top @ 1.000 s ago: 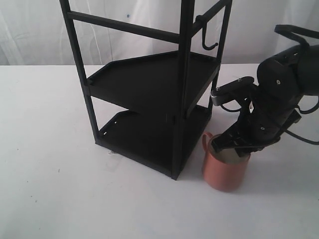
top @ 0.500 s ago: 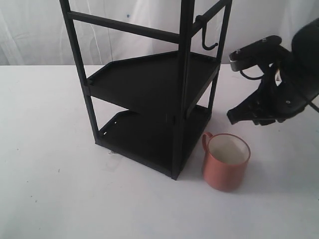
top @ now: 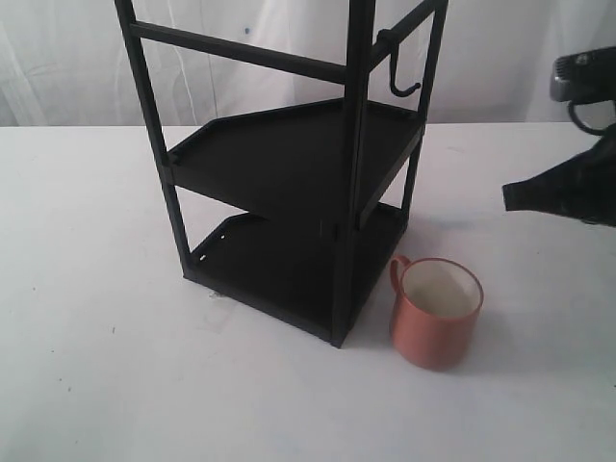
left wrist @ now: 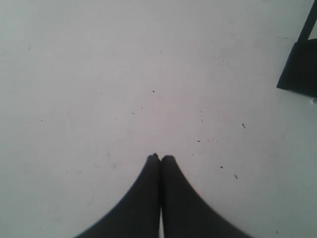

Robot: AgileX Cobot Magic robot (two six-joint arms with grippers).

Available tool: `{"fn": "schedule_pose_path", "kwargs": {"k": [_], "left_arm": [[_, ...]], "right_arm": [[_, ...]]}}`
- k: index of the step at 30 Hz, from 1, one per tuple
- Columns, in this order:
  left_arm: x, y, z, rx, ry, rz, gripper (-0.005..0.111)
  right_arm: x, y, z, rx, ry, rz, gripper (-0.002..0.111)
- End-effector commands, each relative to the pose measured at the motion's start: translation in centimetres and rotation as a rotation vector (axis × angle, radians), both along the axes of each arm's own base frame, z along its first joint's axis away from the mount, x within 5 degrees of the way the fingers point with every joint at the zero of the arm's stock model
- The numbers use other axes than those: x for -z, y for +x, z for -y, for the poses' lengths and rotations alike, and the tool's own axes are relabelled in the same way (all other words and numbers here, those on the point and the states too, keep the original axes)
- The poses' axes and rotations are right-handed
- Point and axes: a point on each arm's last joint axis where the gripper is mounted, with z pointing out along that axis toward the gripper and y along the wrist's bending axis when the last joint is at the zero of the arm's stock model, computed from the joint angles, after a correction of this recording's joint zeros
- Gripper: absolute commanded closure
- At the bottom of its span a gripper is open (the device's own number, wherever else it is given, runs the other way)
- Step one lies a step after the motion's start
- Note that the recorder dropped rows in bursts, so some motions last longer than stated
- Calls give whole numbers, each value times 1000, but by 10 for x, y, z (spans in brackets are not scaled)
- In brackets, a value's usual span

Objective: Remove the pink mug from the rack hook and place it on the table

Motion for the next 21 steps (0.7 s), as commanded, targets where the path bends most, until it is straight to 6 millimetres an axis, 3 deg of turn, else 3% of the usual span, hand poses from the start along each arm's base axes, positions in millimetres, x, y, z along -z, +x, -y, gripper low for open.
{"fn": "schedule_pose_path", "kwargs": {"k": [1, 3, 6, 7, 8, 12, 14, 17, 21], "left_arm": [[1, 0, 0, 6, -3, 2, 107], [1, 0, 0, 6, -3, 2, 107], [1, 0, 0, 6, -3, 2, 107], [1, 0, 0, 6, -3, 2, 107], [1, 0, 0, 6, -3, 2, 107], [1, 0, 0, 6, -3, 2, 107], [1, 0, 0, 6, -3, 2, 107], [1, 0, 0, 6, -3, 2, 107], [1, 0, 0, 6, -3, 2, 107]], "right_arm": [[-14, -32, 7, -77, 18, 201, 108], [-22, -50, 10, -120, 35, 314, 108], [-34, -101, 22, -187, -1, 555, 108], [-34, -108, 25, -193, -12, 586, 108], [-33, -125, 30, -201, -53, 652, 108], [-16, -156, 49, -153, -236, 709, 108], [-14, -165, 56, -79, -157, 721, 108], [-19, -179, 59, 17, 138, 802, 108], [-21, -192, 64, 41, 188, 863, 108]]}}
